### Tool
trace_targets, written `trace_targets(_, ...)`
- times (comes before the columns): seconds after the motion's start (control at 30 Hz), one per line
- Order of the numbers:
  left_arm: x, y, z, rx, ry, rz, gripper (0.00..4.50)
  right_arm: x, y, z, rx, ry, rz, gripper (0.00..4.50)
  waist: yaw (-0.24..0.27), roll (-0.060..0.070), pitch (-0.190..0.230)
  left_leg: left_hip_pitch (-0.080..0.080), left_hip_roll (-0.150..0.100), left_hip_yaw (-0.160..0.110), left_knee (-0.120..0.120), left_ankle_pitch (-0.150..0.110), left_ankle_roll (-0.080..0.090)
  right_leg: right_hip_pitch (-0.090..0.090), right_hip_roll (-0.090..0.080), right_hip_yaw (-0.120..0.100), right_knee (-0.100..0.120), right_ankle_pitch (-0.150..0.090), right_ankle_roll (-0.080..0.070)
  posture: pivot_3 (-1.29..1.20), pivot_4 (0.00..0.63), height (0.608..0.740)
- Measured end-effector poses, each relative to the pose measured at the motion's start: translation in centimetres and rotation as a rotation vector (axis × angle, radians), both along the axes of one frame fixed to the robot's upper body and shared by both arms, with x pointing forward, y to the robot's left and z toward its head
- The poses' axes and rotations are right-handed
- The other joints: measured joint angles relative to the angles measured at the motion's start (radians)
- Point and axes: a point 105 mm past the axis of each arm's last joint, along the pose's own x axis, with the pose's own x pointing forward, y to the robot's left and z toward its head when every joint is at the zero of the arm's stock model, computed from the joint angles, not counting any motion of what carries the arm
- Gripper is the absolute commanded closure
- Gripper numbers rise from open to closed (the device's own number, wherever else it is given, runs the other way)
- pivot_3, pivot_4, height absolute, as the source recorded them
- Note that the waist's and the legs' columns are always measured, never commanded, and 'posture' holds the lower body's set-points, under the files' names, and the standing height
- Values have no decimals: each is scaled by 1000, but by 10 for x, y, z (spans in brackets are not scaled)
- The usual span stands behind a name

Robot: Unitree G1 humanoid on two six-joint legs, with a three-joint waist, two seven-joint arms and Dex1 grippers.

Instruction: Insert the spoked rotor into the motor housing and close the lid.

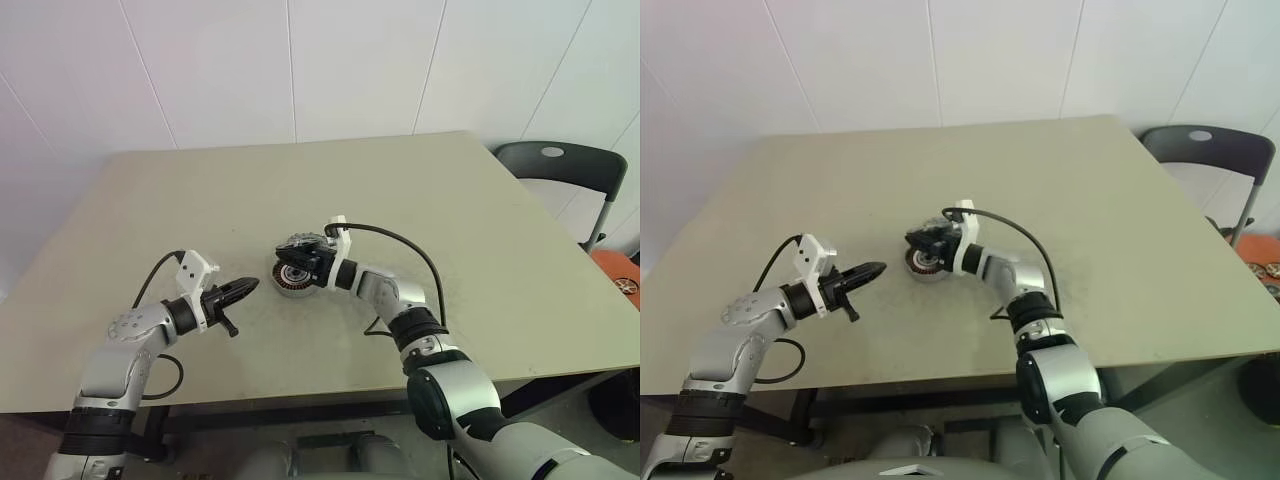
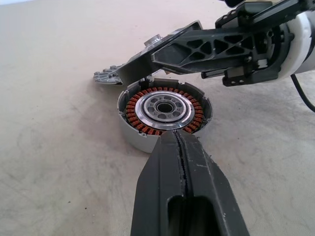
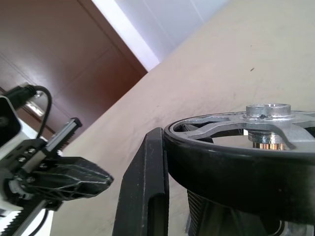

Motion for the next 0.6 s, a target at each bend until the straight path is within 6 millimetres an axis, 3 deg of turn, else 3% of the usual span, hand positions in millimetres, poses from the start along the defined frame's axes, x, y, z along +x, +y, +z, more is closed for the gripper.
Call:
trace_targets(0.57,-1,0,-1,-2,4,0,4500,-4,10,-1,-70,-83,35,4329,0,0,0,0,0,0,0,0,0,0,0,0,0,0,0,0,0,740)
trace_targets(0.6,-1,0,-1,-2,4,0,4500,-4,11,-2,-78,-85,38,3979,0,0,0,0,0,0,0,0,0,0,0,0,0,0,0,0,0,740)
